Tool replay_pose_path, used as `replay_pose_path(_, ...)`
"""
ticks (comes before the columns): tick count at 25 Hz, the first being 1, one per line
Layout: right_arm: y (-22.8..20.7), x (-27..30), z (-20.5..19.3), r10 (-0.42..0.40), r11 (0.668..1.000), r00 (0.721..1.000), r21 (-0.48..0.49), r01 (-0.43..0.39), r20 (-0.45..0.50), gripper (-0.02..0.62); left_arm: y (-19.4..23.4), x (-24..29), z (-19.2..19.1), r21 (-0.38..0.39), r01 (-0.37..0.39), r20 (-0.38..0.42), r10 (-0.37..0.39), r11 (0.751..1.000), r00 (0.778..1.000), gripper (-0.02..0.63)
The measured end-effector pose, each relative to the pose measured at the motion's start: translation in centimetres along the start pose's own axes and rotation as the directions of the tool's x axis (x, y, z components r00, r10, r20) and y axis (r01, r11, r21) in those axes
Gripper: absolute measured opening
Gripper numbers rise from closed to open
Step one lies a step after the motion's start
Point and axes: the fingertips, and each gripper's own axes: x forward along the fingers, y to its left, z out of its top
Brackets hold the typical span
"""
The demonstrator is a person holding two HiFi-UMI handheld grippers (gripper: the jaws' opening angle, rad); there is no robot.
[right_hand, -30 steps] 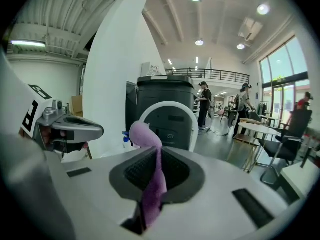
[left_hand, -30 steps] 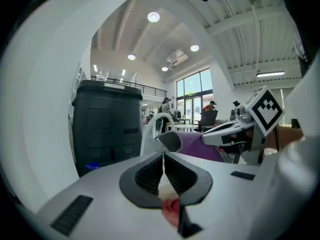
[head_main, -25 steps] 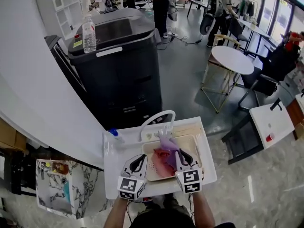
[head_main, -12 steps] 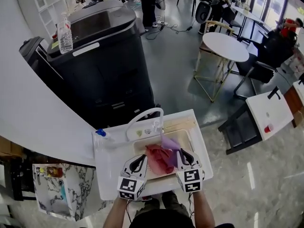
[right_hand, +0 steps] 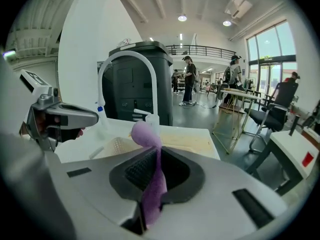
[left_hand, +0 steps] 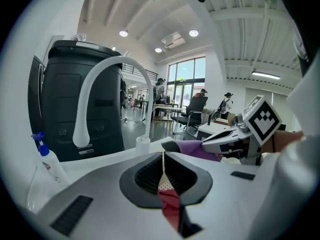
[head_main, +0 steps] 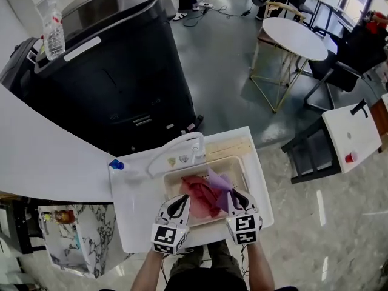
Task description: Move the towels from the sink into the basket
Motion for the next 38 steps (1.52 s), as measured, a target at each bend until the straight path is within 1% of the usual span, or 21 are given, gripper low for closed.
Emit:
replay_pose_path(6,-0.8,2.1,-3.1,0.019,0.999,0.998,0.031,-0.017,-0.062,0.046,0.0,2.1,-2.3,-0.020,0.010,-0.048,-0.011,1.000,0.999,0.017)
replay_pose_path(12,-0.8,3.4,-5.5,0.039,0.999,0.994,0.035,-0.035,-0.107,0.046,-0.3,3.0,-4.4,-0.040,0.008,-0.077,-0.011,0.999,0.997,0.017)
replay_pose_path(17,-1.0,3.7,-5.9,0.042,0.999,0.993,0.037,-0.038,-0.113,0.046,-0.5,3.2,-5.1,-0.051,0.013,-0.100,-0.018,0.999,0.995,0.017)
replay_pose_path(25,-1.3,3.9,-6.5,0.030,0.999,0.993,0.042,-0.026,-0.114,0.049,-0.8,3.4,-5.1,-0.047,0.008,-0.097,-0.012,0.999,0.995,0.017)
replay_pose_path(26,-1.3,3.9,-6.5,0.034,0.998,0.994,0.050,-0.029,-0.108,0.058,-0.8,3.4,-5.2,-0.046,0.006,-0.097,-0.011,0.999,0.995,0.017)
replay_pose_path(27,-1.2,3.9,-6.5,0.041,0.998,0.994,0.059,-0.035,-0.101,0.112,-0.9,3.4,-5.3,-0.044,0.005,-0.097,-0.009,0.999,0.995,0.017)
replay_pose_path(28,-1.2,3.8,-6.4,0.048,0.997,0.994,0.067,-0.042,-0.094,0.180,-0.9,3.4,-5.4,-0.043,0.004,-0.098,-0.008,0.999,0.995,0.017)
replay_pose_path(29,-1.1,3.8,-6.3,0.053,0.996,0.995,0.071,-0.047,-0.085,0.195,-1.0,3.4,-5.4,-0.043,0.004,-0.100,-0.008,0.999,0.995,0.017)
replay_pose_path(32,-1.2,3.6,-5.8,0.053,0.997,0.997,0.067,-0.048,-0.065,0.207,-1.3,3.3,-5.3,-0.043,0.007,-0.105,-0.011,0.999,0.994,0.017)
replay_pose_path(38,-1.4,3.0,-5.0,0.053,0.997,0.998,0.061,-0.050,-0.045,0.207,-2.0,3.3,-4.3,-0.037,0.015,-0.091,-0.018,0.999,0.996,0.017)
